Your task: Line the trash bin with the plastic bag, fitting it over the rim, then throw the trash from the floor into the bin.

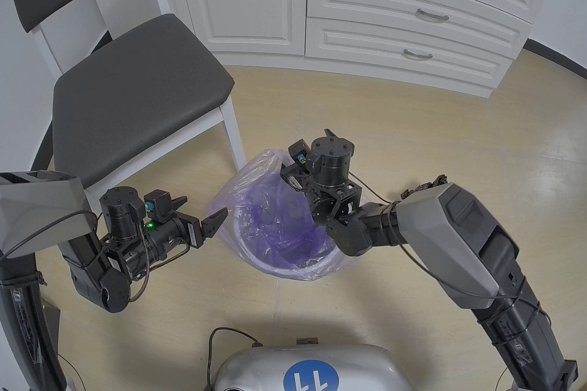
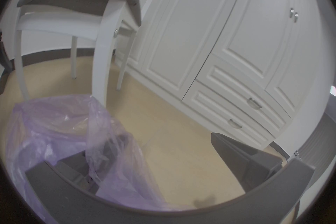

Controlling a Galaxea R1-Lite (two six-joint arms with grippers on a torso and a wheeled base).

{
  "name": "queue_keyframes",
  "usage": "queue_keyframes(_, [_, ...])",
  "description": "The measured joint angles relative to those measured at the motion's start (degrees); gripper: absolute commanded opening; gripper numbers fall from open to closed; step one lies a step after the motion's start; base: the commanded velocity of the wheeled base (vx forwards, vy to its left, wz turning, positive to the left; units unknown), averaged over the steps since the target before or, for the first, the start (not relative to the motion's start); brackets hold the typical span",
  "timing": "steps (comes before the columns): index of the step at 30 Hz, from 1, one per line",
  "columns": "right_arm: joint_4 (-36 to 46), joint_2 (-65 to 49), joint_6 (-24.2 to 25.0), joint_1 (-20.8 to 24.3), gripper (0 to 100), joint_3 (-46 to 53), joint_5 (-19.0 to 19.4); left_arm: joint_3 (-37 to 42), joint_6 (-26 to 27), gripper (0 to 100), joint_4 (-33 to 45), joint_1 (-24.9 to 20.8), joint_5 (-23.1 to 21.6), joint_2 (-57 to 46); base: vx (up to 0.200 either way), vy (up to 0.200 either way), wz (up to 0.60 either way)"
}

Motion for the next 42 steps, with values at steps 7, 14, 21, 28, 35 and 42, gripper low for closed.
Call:
queue_keyframes(7, [24.1, -7.3, 8.2, 0.0, 100, 3.2, 2.6, -0.1, 0.0, 100, 0.0, 0.0, 0.0, 0.5, 0.000, 0.000, 0.00])
queue_keyframes(14, [47.9, -13.8, 25.2, -0.3, 100, 1.5, 9.4, -0.2, 0.0, 100, 0.0, -0.2, 0.0, 1.0, 0.000, 0.000, 0.00])
queue_keyframes(21, [53.7, -19.4, 39.6, -0.4, 100, 0.3, 11.5, 0.0, 0.0, 100, -0.2, -1.4, 0.0, 1.7, 0.000, 0.000, 0.00])
queue_keyframes(28, [53.2, -23.3, 54.4, 1.3, 100, 5.1, 8.4, -0.1, 0.1, 100, -2.3, -3.3, 0.5, 3.8, 0.000, 0.000, 0.00])
queue_keyframes(35, [43.3, -24.3, 57.1, 2.3, 100, 12.0, 7.8, -5.9, 0.0, 100, -1.7, -5.5, 4.2, 7.8, 0.000, 0.000, 0.00])
queue_keyframes(42, [38.1, -23.7, 56.3, 2.9, 100, 16.5, 8.5, -17.5, -0.4, 100, 3.1, -7.3, 6.1, 11.4, 0.000, 0.000, 0.00])
